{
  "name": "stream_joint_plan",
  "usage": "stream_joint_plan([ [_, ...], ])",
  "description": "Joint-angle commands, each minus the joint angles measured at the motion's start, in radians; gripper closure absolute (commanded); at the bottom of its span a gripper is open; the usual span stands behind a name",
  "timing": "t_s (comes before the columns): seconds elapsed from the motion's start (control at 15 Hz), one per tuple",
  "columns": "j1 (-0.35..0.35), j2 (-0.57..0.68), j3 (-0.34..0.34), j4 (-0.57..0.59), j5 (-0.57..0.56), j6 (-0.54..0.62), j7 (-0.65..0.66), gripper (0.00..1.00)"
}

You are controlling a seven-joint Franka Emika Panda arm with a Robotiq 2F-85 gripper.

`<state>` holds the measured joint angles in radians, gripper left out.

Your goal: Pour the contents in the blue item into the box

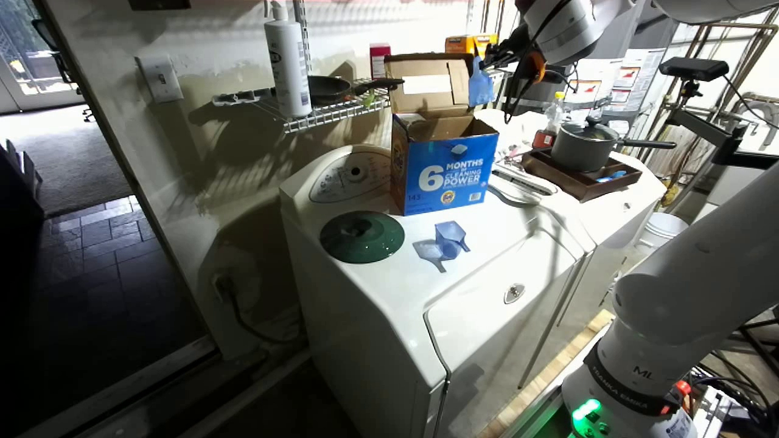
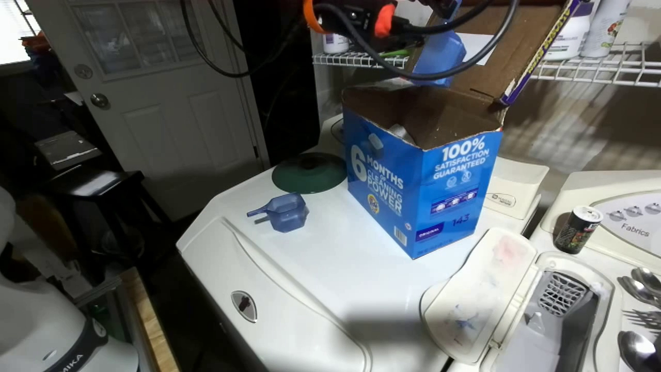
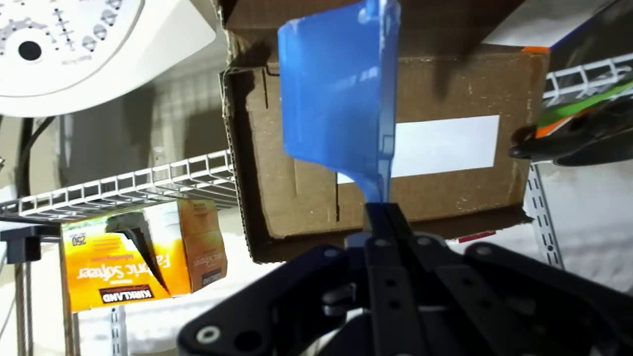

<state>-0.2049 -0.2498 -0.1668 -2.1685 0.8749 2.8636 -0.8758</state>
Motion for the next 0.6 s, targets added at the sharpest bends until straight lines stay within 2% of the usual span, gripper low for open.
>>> stream_joint_plan([
  [0.0, -0.014, 0.075, 0.046, 0.03, -0.108, 0.101, 0.002, 0.99],
  [0.27, -0.042, 0.104, 0.101, -0.039, -0.289, 0.213, 0.03, 0.99],
  [0.53, -0.032, 0.09, 0.133, -0.126, -0.372, 0.332, -0.016, 0.99],
])
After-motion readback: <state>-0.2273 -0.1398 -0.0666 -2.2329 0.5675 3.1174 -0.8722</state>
